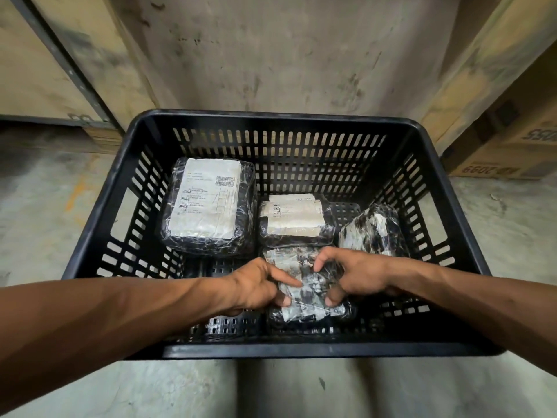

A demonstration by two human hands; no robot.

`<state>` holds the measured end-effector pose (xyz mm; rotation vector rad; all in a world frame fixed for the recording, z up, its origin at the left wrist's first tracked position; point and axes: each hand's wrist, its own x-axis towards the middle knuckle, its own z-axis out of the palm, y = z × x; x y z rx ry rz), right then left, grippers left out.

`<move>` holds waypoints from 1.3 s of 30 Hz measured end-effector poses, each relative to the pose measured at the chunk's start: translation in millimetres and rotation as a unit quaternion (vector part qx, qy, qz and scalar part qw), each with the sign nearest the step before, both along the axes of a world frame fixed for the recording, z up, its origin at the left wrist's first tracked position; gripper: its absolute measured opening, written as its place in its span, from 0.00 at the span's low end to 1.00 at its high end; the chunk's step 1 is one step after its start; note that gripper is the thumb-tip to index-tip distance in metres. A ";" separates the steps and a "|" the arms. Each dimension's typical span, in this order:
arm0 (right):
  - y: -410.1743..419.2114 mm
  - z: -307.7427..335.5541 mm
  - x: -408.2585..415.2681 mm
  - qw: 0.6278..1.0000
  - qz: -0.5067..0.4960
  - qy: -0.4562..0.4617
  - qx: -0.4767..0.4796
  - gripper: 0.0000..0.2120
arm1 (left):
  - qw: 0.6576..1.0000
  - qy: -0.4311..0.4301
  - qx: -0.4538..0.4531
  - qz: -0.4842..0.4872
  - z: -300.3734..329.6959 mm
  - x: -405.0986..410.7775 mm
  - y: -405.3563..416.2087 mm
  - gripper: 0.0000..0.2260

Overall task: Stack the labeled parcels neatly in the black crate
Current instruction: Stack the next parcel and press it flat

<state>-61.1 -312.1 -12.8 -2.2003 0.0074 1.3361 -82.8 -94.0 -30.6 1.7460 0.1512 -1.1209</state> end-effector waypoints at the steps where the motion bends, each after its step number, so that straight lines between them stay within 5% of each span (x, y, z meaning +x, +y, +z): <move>1: -1.9 3.4 -1.8 1.000 -0.007 -0.008 0.004 0.28 | 1.000 -0.008 0.006 -0.014 2.4 -1.0 1.2 0.15; 6: -4.8 13.7 -13.6 0.998 -0.052 0.013 0.038 0.24 | 0.998 0.009 0.024 -0.054 13.4 -2.2 8.5 0.16; 10: 0.7 18.3 -21.5 1.000 -0.014 0.018 0.004 0.32 | 0.993 -0.020 0.054 -0.103 18.8 -5.9 6.8 0.22; 19: -8.0 46.1 -23.1 0.994 -0.086 -0.012 0.067 0.20 | 0.998 -0.047 -0.029 0.010 41.1 3.4 22.4 0.17; 25: -6.1 61.8 -18.2 0.971 -0.157 -0.147 0.103 0.16 | 0.979 -0.167 -0.078 0.093 54.1 11.4 22.8 0.11; 31: -7.7 78.6 -8.7 0.924 -0.223 -0.289 0.118 0.11 | 0.952 -0.303 -0.049 0.012 71.2 22.9 22.4 0.16; 34: -13.2 97.3 1.8 0.911 -0.211 -0.333 0.117 0.09 | 0.942 -0.327 -0.051 0.050 81.7 34.0 20.3 0.15; 39: -24.0 133.0 10.4 0.913 -0.157 -0.343 0.157 0.30 | 0.907 -0.363 -0.182 0.110 113.7 60.8 2.6 0.16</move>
